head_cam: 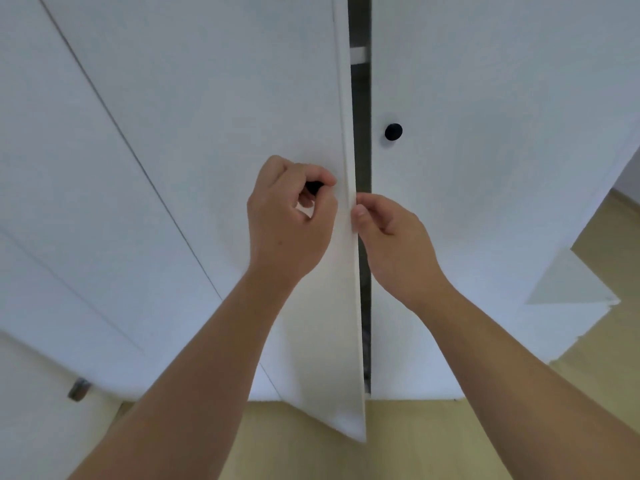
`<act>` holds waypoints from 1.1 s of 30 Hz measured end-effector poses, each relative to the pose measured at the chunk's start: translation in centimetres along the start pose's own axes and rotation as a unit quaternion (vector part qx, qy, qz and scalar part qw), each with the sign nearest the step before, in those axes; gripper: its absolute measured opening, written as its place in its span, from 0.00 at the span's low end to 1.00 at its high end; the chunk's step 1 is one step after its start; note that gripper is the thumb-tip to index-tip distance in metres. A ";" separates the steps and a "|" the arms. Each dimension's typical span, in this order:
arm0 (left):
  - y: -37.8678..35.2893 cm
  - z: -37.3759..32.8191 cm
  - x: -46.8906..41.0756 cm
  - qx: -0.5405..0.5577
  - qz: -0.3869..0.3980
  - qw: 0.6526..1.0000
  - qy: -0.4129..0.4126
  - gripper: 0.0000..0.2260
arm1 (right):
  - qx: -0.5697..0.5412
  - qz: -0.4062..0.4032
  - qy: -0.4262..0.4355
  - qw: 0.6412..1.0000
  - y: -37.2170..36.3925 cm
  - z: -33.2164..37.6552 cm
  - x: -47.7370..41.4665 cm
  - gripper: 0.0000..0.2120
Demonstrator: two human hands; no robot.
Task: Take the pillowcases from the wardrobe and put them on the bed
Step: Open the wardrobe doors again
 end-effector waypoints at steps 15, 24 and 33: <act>10.1 6.8 10.4 0.157 -0.152 0.907 0.359 0.10 | -0.022 0.185 0.055 0.981 -4.6 5.2 5.7 0.02; 20.2 6.3 13.0 0.146 -0.184 0.888 0.395 0.24 | -0.057 0.369 0.166 0.913 -14.5 11.8 9.9 0.08; 29.6 9.1 17.3 0.177 -0.314 0.835 0.415 0.14 | 0.024 0.457 0.317 0.831 -25.1 17.2 13.1 0.21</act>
Point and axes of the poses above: each hand's wrist, its own x-axis away from the middle knuckle, its own y-axis out of the back of the hand, z = x × y, the point moved 8 cm from there along -x, towards the middle knuckle, and after that the axes turned 3 degrees about x, right-handed, at the moved point
